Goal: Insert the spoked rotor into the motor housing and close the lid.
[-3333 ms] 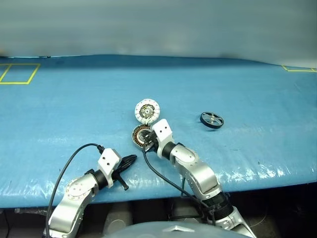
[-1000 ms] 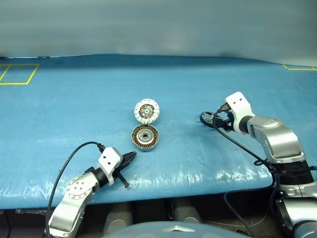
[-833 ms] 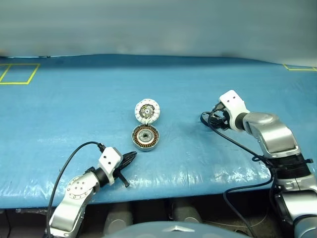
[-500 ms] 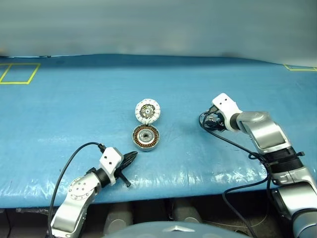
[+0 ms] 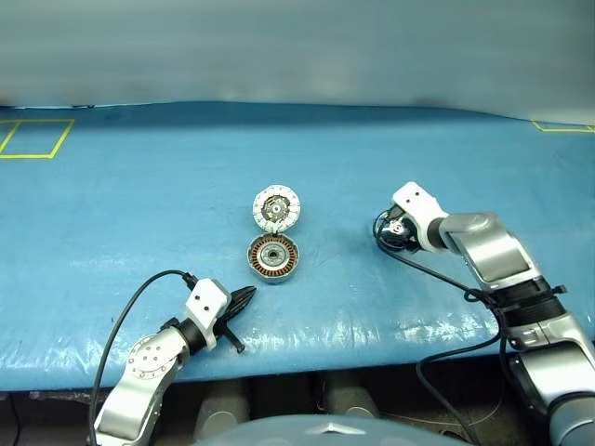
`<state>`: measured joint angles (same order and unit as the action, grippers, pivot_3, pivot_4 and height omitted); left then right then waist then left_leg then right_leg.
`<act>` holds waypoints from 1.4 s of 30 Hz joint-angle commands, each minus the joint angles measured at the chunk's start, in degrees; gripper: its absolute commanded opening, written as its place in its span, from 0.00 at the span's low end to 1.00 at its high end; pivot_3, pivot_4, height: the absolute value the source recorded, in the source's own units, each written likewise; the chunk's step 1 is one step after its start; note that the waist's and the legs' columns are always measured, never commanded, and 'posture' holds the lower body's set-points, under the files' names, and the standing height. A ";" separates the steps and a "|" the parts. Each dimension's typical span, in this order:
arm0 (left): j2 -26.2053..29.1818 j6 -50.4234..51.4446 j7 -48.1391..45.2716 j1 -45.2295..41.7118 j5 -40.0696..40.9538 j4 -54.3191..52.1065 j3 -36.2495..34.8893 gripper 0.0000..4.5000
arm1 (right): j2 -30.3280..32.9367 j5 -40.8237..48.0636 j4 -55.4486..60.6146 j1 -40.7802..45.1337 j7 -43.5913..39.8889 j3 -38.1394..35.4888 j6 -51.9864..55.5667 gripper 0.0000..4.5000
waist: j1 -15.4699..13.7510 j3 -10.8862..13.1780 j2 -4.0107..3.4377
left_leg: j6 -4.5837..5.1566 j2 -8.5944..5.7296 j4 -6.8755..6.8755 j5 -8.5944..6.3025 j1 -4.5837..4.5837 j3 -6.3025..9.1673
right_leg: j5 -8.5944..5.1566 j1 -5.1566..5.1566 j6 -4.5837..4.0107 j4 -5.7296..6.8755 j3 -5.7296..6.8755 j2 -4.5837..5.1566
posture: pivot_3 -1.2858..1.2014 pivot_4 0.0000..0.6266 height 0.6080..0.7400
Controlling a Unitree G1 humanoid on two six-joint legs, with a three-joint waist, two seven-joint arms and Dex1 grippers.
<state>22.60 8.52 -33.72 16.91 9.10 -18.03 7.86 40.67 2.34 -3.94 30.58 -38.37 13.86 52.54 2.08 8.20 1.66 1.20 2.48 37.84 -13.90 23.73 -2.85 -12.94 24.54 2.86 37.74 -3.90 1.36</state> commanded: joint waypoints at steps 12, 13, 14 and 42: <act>0.16 -0.99 -0.04 -0.42 -0.08 -0.97 0.09 0.00 | 1.36 -1.41 9.70 -1.31 -1.21 -0.42 -1.95 0.30 | 0.07 -0.02 0.04 | 0.00 0.03 0.05 0.00 -0.03 -0.01 | 0.00 0.00 0.01 0.02 -0.01 -0.01 | 0.52 0.24 1.00; 0.23 -0.96 0.06 -0.30 -0.09 -1.05 -0.09 0.00 | 1.64 -1.77 11.82 -0.91 -1.60 0.24 -2.49 0.30 | 0.07 0.01 -0.01 | 0.00 0.03 0.02 0.00 -0.03 -0.01 | 0.00 0.01 0.01 0.02 -0.01 -0.01 | 0.52 0.24 1.00; 0.35 -0.98 0.04 -0.18 -0.05 -1.07 -0.25 0.00 | 1.90 -2.14 13.93 -0.52 -2.06 1.02 -2.98 0.30 | 0.07 0.05 -0.08 | 0.00 0.02 0.02 0.00 -0.01 -0.01 | 0.00 0.04 0.01 0.03 -0.01 -0.02 | 0.52 0.24 1.00; 1.52 -3.53 1.71 4.20 -0.93 -3.12 -2.66 0.00 | -14.79 3.22 28.08 3.83 -1.49 15.75 1.69 0.30 | 0.00 0.17 -0.17 | 0.00 0.13 0.03 0.00 0.06 0.06 | -0.01 0.08 -0.03 0.03 0.05 0.14 | 0.52 0.24 1.00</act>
<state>23.90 6.56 -32.21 21.10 8.39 -18.54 5.53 26.18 6.14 24.02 34.28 -40.83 29.63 54.72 2.08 8.37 1.49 1.20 2.60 37.87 -13.91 23.79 -2.79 -12.95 24.62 2.83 37.78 -3.83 1.49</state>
